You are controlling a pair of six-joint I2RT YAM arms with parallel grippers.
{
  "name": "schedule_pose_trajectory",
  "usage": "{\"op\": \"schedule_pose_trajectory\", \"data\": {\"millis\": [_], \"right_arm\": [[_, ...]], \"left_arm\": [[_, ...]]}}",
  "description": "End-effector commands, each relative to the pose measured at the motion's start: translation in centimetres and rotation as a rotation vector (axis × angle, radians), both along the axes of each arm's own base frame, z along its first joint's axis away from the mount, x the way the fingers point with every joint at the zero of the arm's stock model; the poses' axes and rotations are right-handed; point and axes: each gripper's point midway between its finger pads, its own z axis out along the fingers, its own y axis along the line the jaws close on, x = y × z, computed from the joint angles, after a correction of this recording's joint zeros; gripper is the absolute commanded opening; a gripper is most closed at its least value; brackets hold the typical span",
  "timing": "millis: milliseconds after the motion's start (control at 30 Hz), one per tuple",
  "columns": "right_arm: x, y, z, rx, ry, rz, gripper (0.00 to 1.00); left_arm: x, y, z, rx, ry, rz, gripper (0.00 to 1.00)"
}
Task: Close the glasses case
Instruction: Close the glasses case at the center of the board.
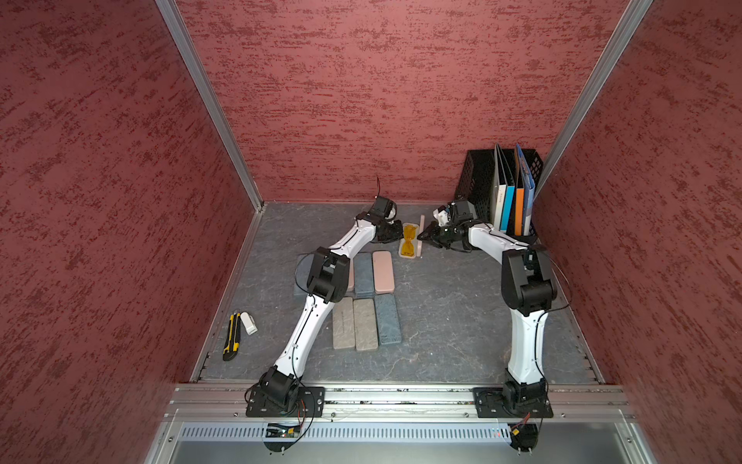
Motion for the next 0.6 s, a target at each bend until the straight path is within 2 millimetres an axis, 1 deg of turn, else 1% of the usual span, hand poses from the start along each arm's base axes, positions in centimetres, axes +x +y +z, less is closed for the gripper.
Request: {"op": "schedule_pose_trajectory", "data": {"millis": [0,67,167,300,400,467,567], "right_arm": [[-1.8,2.8,-3.0,-0.03,0.057,0.083,0.25],[-2.1,3.4,-3.2,-0.045,0.06,0.098,0.25],[-2.4,4.2,-3.5,-0.061,0.064,0.119,0.25],[-2.8,5.2,-4.5,-0.063,0.081,0.136,0.25],[-3.0,6.0,-4.7,-0.064,0.086,0.157,0.25],[-3.2,6.5,-4.9,-0.066,0.092,0.166,0.27],[-3.3,7.1,-5.3,-0.067,0.102,0.186,0.31]], "left_arm": [[-1.8,-1.3,-1.8,-0.002,0.047,-0.038,0.12],[-1.9,-1.4,-1.7,-0.013,0.043,-0.04,0.08],[-2.0,-1.8,-1.3,-0.023,0.033,-0.044,0.0],[-2.3,-2.5,-0.9,-0.044,0.024,-0.062,0.0],[-2.5,-2.9,-0.6,-0.054,0.02,-0.075,0.0],[-2.7,-3.2,-0.6,-0.068,0.023,-0.084,0.0],[-2.9,-3.6,0.0,-0.098,0.021,-0.092,0.0]]}}
